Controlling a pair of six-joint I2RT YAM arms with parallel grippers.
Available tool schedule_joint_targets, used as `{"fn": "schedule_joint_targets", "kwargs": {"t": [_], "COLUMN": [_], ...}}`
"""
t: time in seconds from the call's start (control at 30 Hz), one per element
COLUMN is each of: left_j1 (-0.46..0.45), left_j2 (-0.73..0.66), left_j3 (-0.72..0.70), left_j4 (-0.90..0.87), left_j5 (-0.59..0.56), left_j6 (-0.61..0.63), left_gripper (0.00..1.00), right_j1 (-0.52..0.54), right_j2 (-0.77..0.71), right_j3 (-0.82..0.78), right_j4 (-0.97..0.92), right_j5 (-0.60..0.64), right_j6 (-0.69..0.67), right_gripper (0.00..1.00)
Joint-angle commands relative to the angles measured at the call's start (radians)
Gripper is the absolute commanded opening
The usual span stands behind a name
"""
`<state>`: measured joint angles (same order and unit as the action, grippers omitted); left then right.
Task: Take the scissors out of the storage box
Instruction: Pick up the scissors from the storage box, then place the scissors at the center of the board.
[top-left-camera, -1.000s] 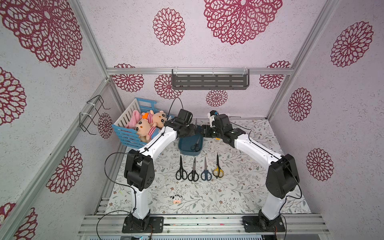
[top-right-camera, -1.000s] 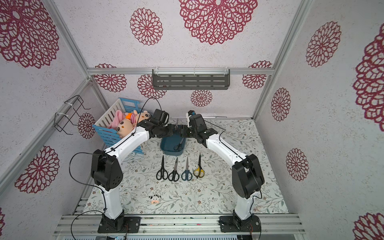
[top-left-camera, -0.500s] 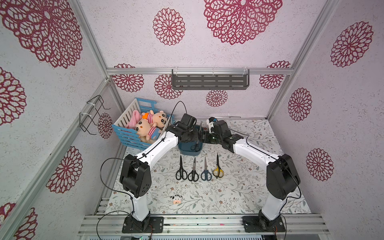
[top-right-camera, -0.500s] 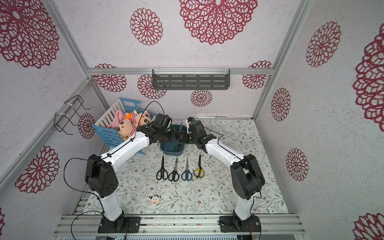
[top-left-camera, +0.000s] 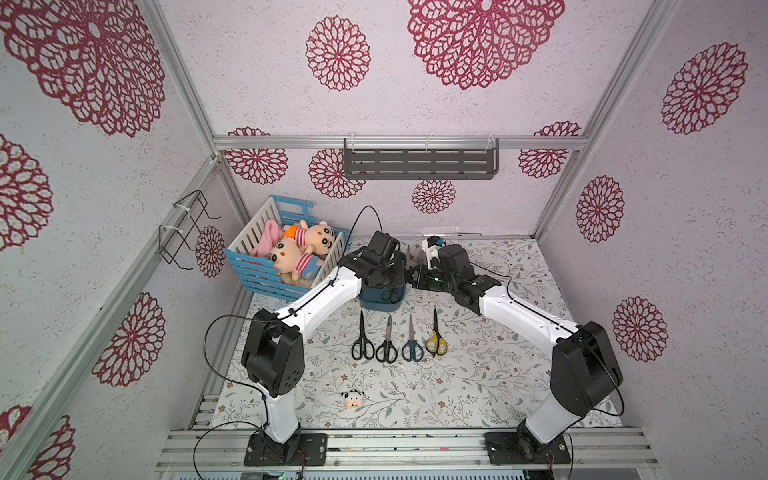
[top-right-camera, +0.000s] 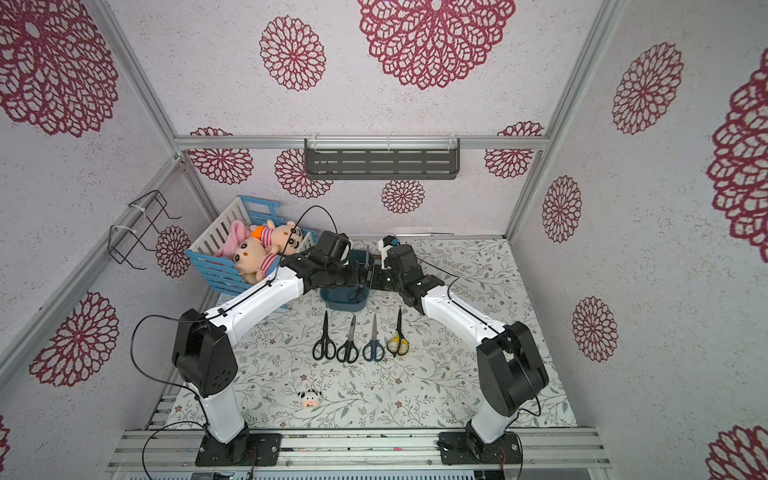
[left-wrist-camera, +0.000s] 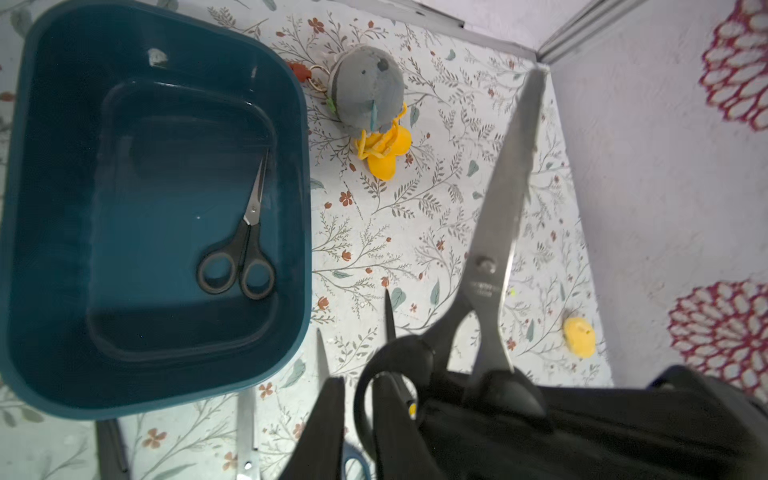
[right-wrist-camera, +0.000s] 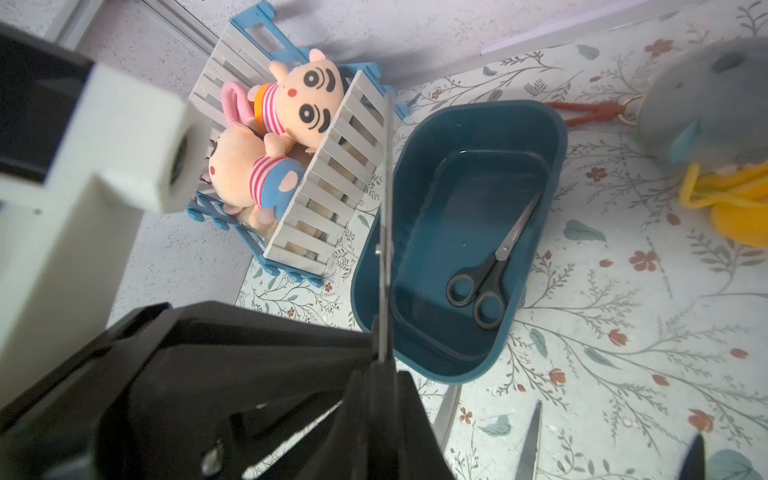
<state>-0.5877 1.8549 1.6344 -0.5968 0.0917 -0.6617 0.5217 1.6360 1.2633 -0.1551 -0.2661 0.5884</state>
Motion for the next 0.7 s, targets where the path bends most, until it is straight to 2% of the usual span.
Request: {"fn": "schedule_joint_targets", "kwargs": {"t": [0.0,0.07,0.17,0.37,0.5,0.67], "left_j1": [-0.008,-0.008,-0.003,0.016,0.032,0.036], "left_j2": [-0.069,-0.082,-0.100,-0.150,-0.182,-0.200], "left_j3": [-0.023,-0.034,-0.034,-0.059,-0.110,-0.142], "left_j4": [0.045,0.032,-0.014,-0.091,-0.107,-0.109], "left_j5": [-0.018,-0.039,-0.095,-0.183,-0.199,-0.206], "left_j6": [-0.010,-0.007,0.007,0.031,0.020,0.006], "left_gripper": [0.33,0.45,0.51,0.55,0.56,0.56], "right_j1": [-0.018,-0.045,-0.107,-0.233,-0.244,-0.244], "right_j2": [-0.084,-0.103,-0.172,-0.330,-0.357,-0.346], "right_j3": [-0.002,-0.009,-0.072,-0.312,-0.451,-0.579], "right_j4": [-0.021,-0.072,-0.147,-0.275,-0.280,-0.191], "right_j5": [0.000,0.005,0.010,0.012,0.017,-0.020], "right_j6": [-0.002,-0.018,-0.043,-0.102,-0.111,-0.088], "right_gripper": [0.06,0.06,0.06,0.09,0.10,0.10]}}
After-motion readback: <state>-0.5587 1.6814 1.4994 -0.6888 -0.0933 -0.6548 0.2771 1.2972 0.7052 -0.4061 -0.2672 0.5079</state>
